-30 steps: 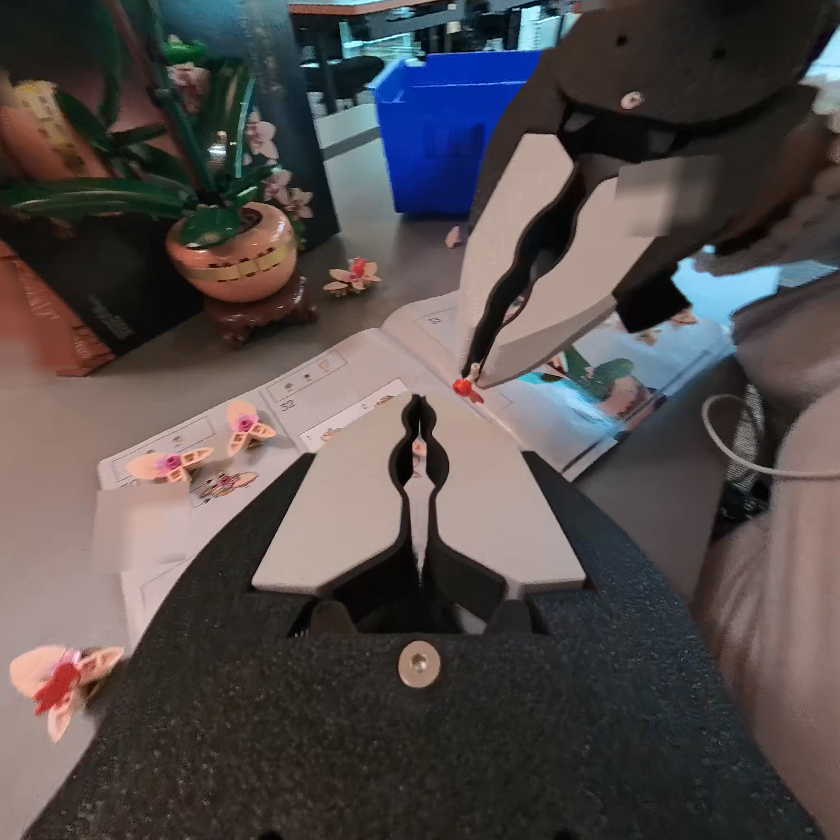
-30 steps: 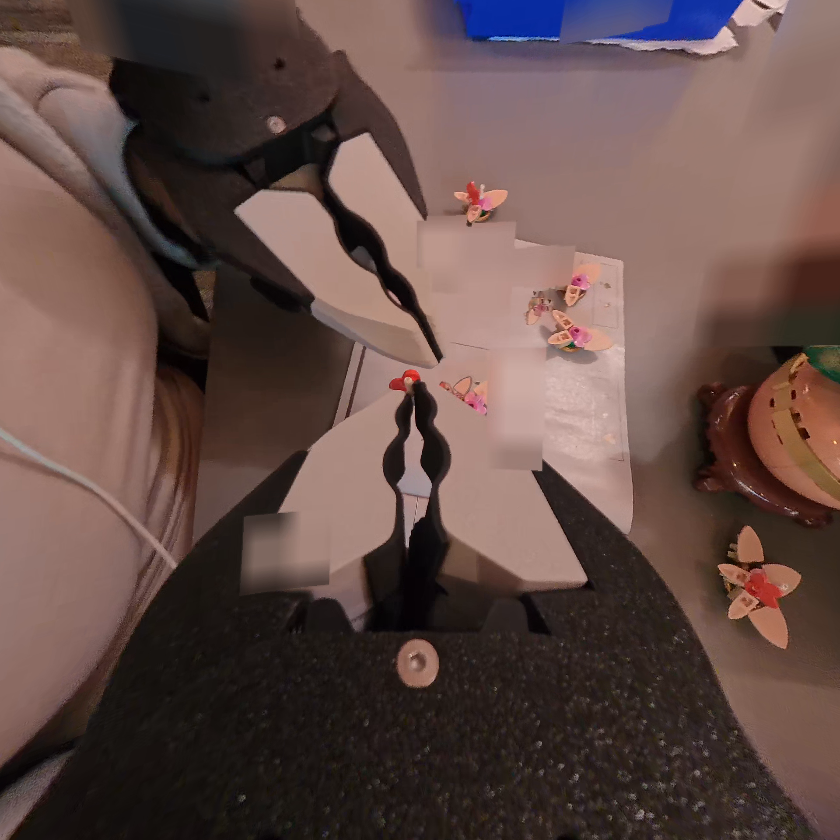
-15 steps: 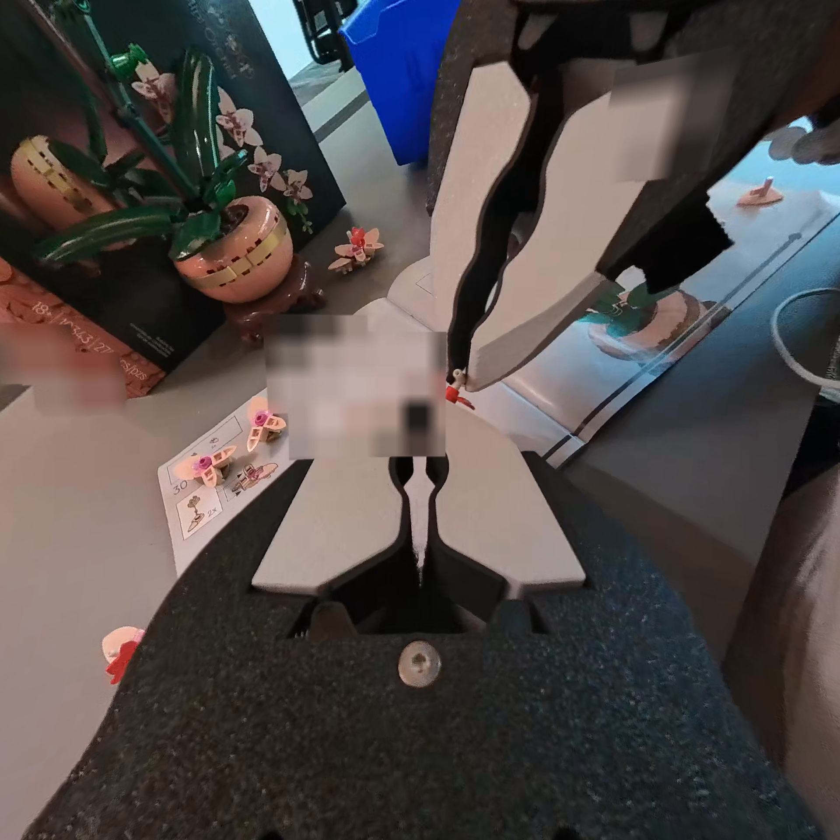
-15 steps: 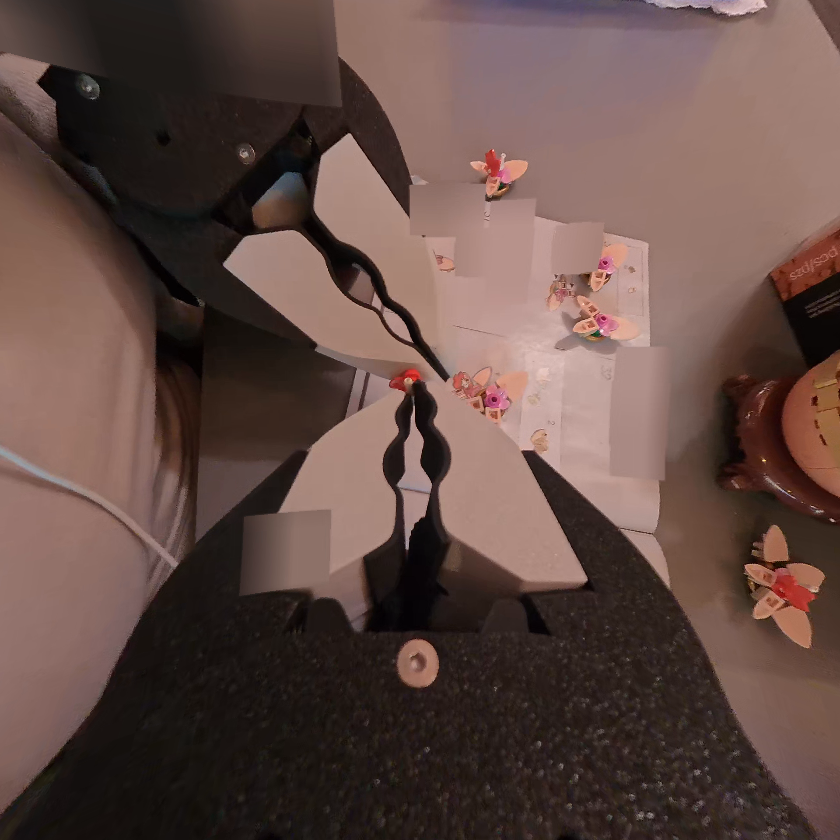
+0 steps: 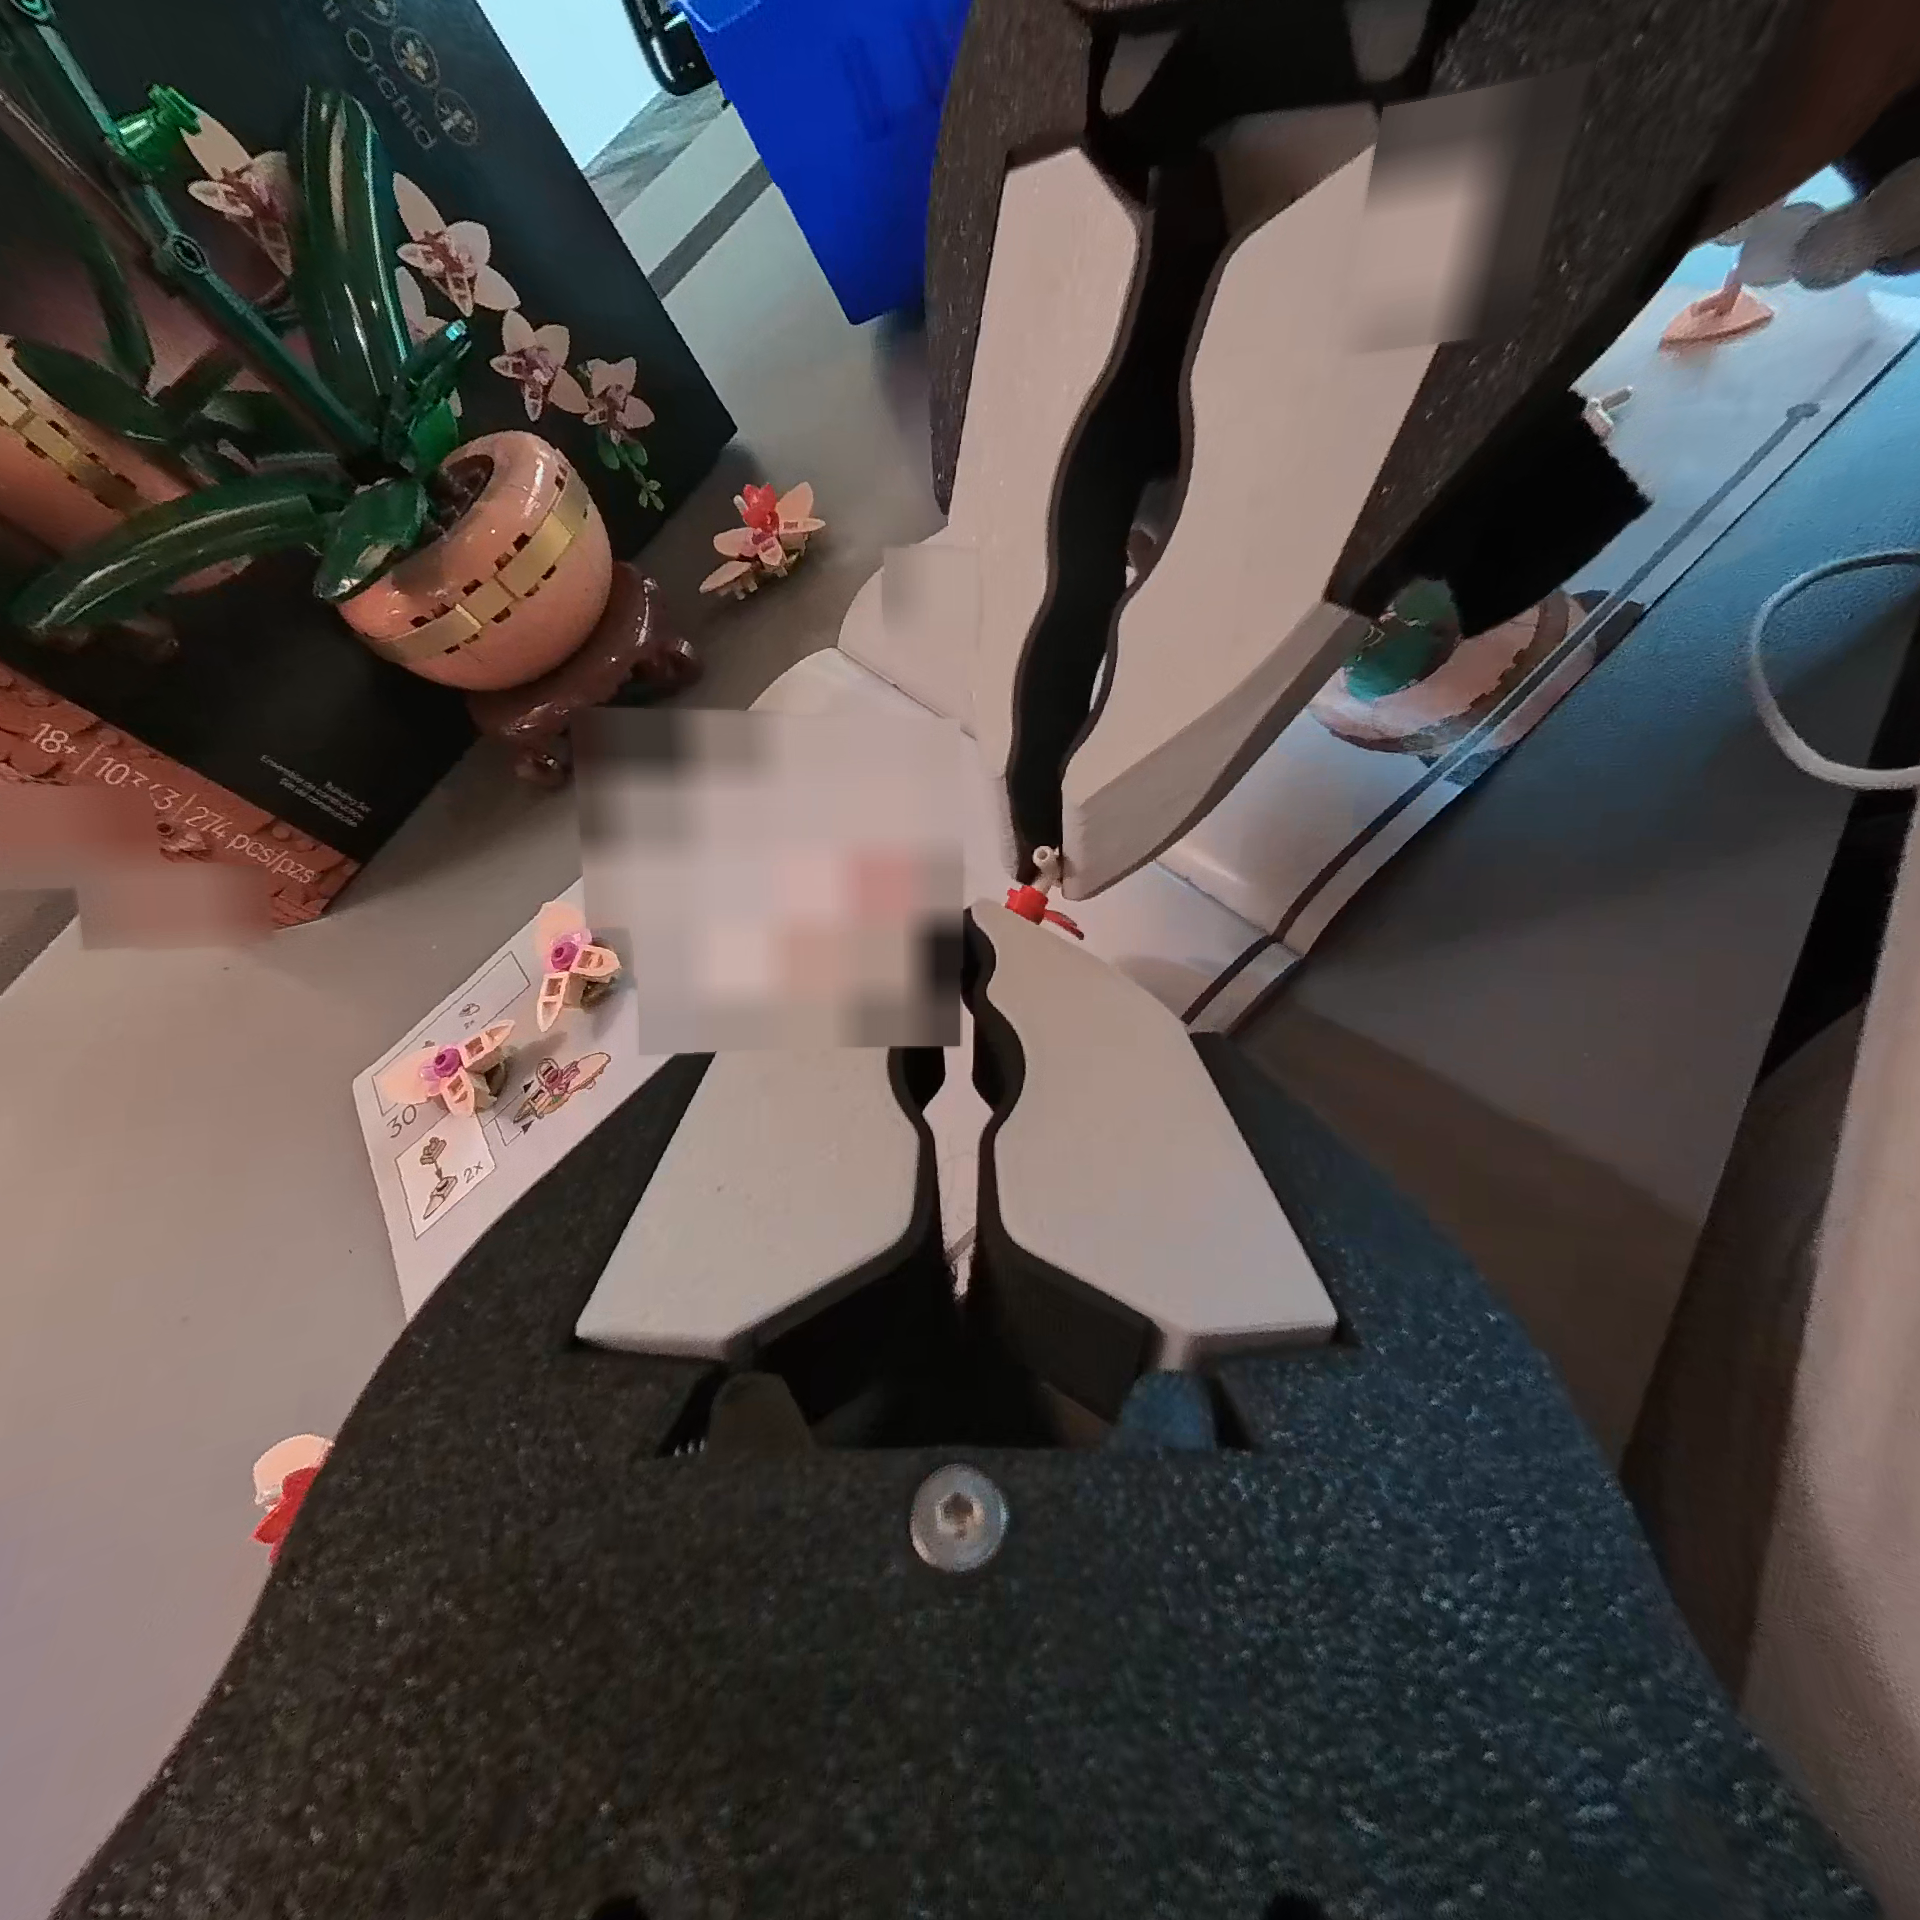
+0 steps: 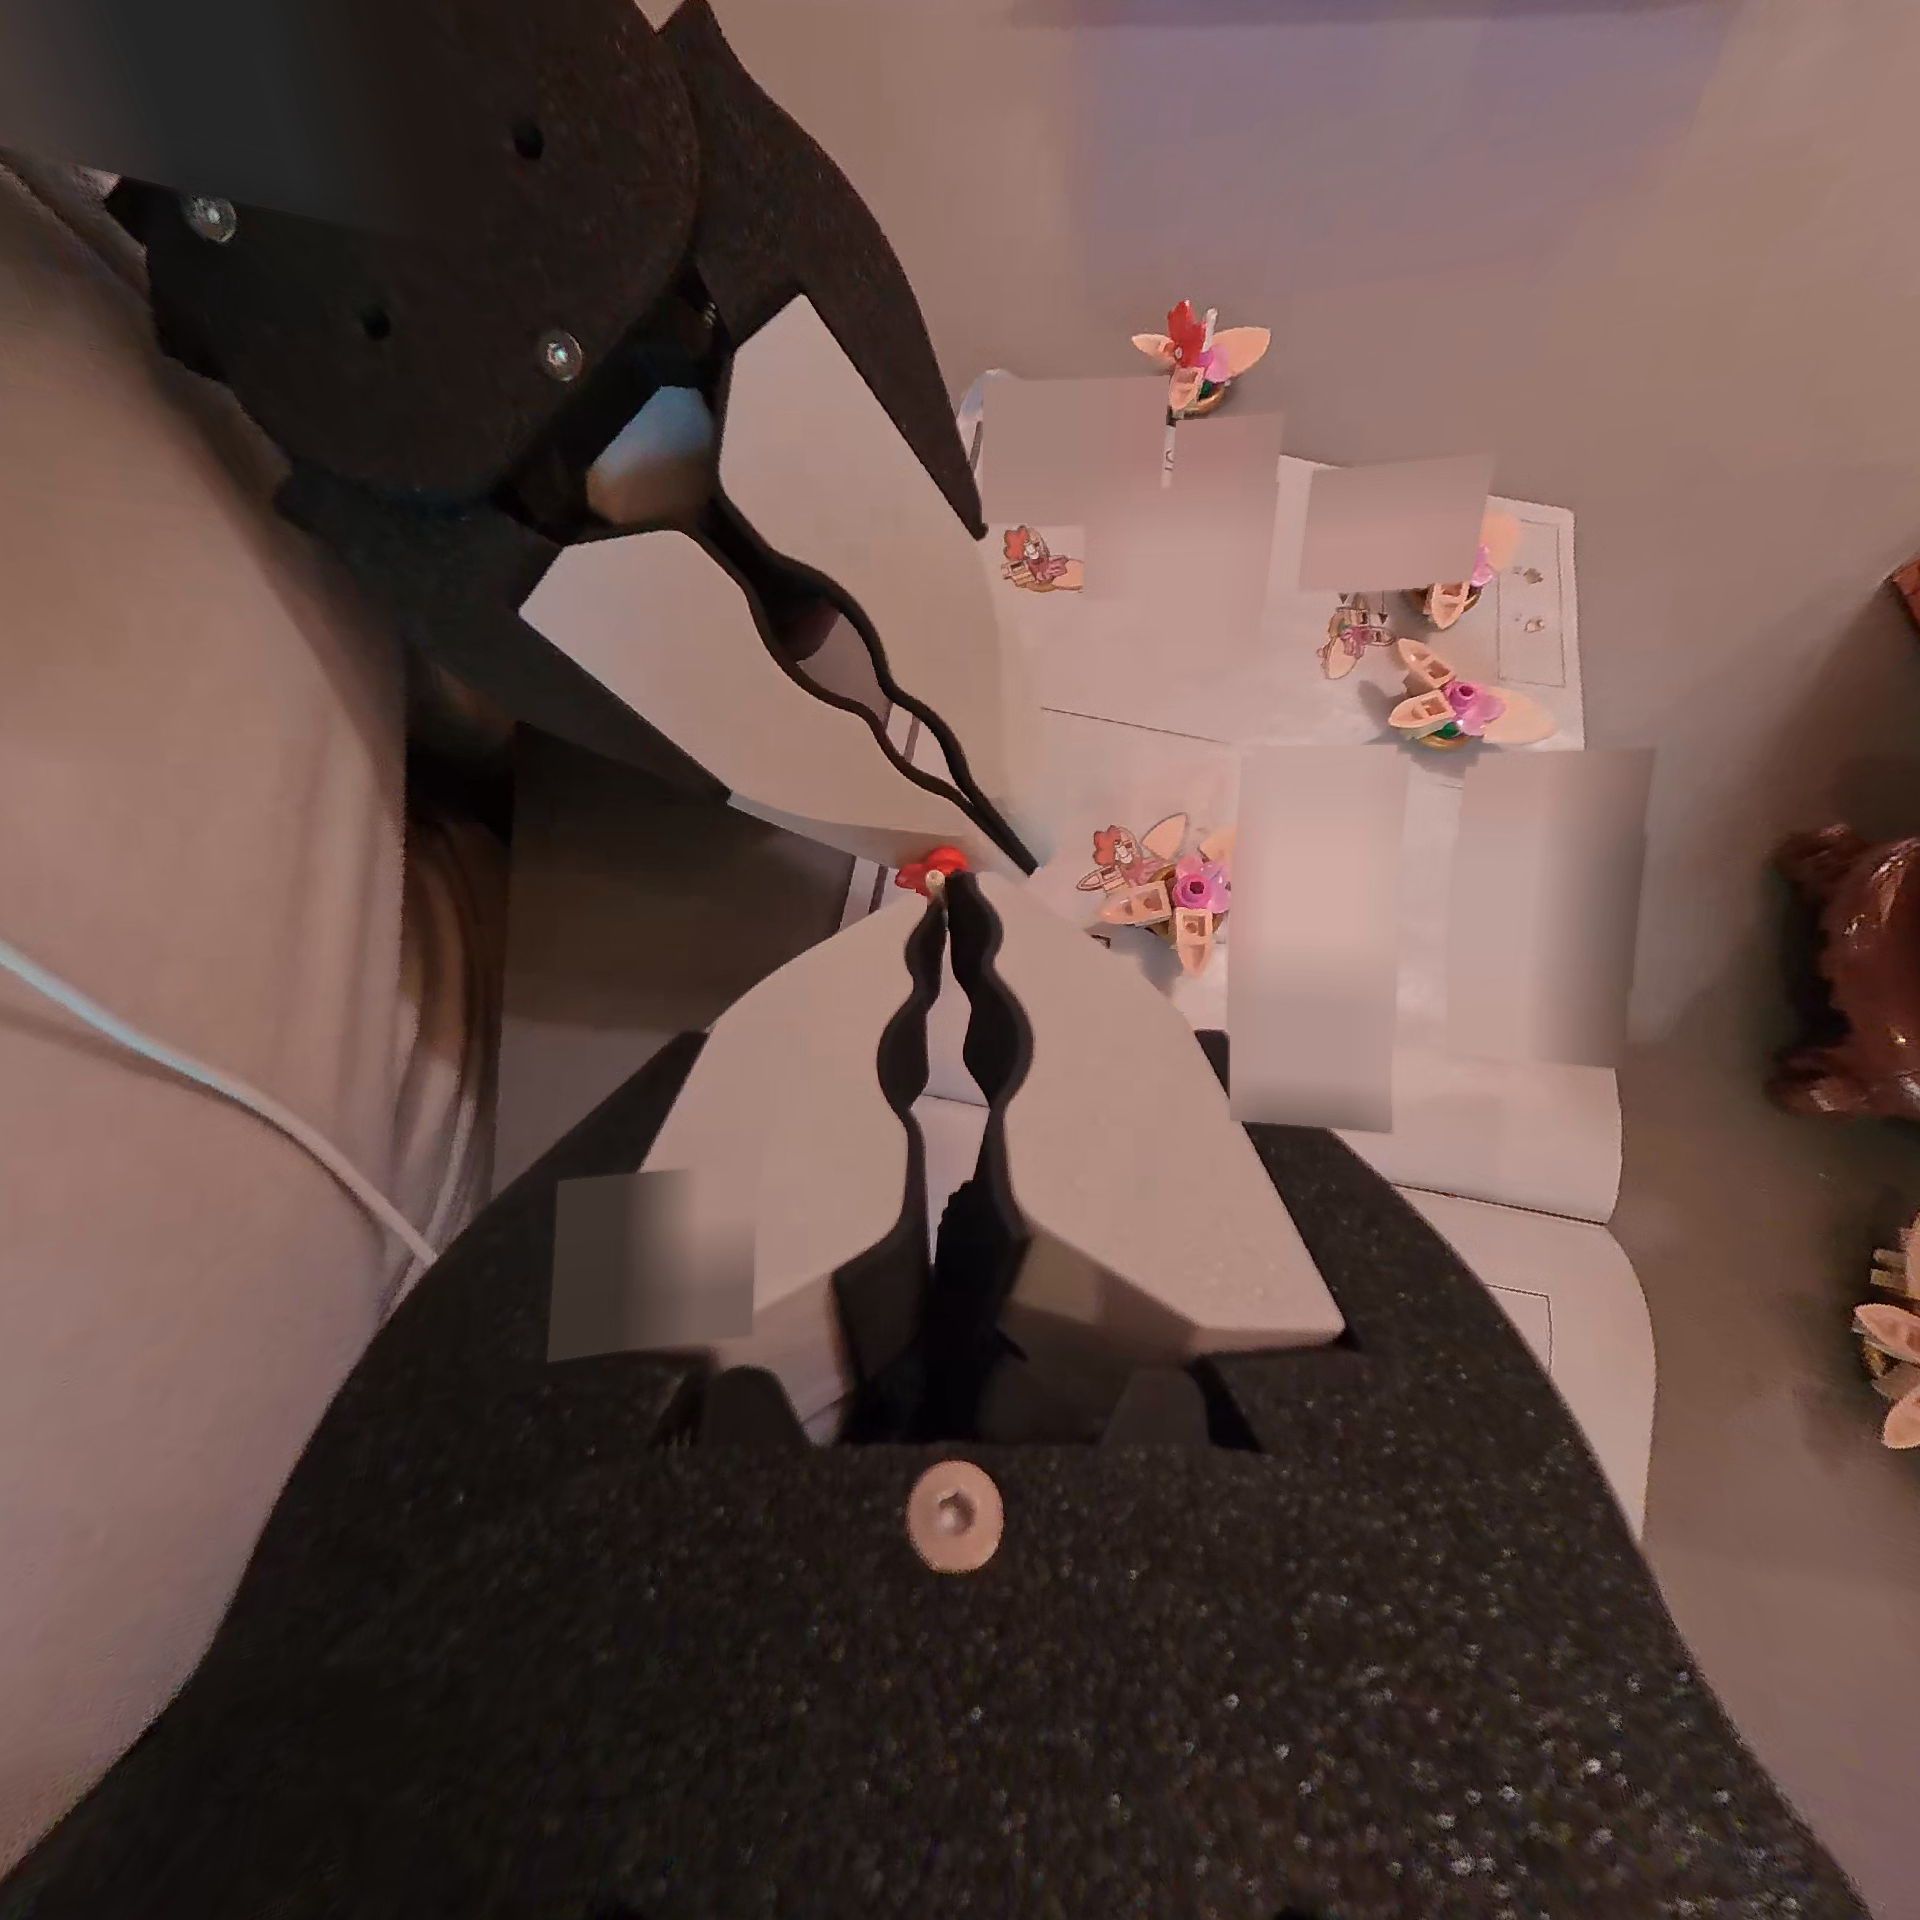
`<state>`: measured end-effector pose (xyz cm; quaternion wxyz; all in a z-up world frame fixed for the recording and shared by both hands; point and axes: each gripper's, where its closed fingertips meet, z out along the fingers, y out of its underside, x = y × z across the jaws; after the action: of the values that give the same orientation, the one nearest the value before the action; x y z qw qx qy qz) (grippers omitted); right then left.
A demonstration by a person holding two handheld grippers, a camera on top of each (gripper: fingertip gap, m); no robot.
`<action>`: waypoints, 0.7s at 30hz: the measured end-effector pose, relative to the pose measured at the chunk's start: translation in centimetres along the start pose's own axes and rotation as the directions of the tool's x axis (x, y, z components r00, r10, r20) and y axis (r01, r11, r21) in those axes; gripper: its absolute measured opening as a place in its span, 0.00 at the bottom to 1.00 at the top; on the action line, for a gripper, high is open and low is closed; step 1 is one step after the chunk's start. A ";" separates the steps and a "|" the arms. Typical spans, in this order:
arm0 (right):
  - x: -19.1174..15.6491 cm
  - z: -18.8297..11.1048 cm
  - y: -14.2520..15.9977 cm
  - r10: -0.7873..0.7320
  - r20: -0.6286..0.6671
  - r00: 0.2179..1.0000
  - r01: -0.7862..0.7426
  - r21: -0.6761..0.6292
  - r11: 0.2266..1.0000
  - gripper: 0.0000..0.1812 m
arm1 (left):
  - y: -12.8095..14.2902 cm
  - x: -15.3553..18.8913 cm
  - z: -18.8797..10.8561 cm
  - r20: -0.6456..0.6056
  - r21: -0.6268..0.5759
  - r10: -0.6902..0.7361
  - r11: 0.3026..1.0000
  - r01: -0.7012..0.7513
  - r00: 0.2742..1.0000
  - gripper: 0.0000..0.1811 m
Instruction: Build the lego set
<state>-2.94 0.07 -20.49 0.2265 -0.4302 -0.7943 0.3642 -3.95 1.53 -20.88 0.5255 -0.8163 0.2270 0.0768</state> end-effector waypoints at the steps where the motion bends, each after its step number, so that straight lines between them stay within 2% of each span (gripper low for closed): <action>1: 0.0 0.0 -0.1 0.005 0.000 1.000 -0.005 0.007 1.000 0.01 | 0.0 0.0 0.0 0.003 0.002 -0.003 1.000 0.003 1.000 0.00; 16: -0.1 0.3 -0.5 0.098 0.023 0.995 -0.099 0.062 0.993 0.01 | -0.1 -0.1 -0.3 0.053 0.002 0.009 1.000 -0.009 0.999 0.00; 19: 0.1 0.2 -0.4 0.049 0.019 0.999 -0.050 0.027 0.998 0.01 | 0.0 0.0 -0.2 0.025 -0.011 -0.034 0.999 0.034 0.999 0.00; 21: 1.1 -0.7 -1.2 -0.008 0.017 1.000 0.008 0.016 1.000 0.01 | -0.9 -0.9 -0.7 -0.005 0.057 -0.124 0.991 0.124 0.992 0.00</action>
<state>-3.65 0.86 -19.06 0.2245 -0.4221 -0.7950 0.3734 -4.40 1.50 -19.49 0.5523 -0.8136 0.1782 0.0371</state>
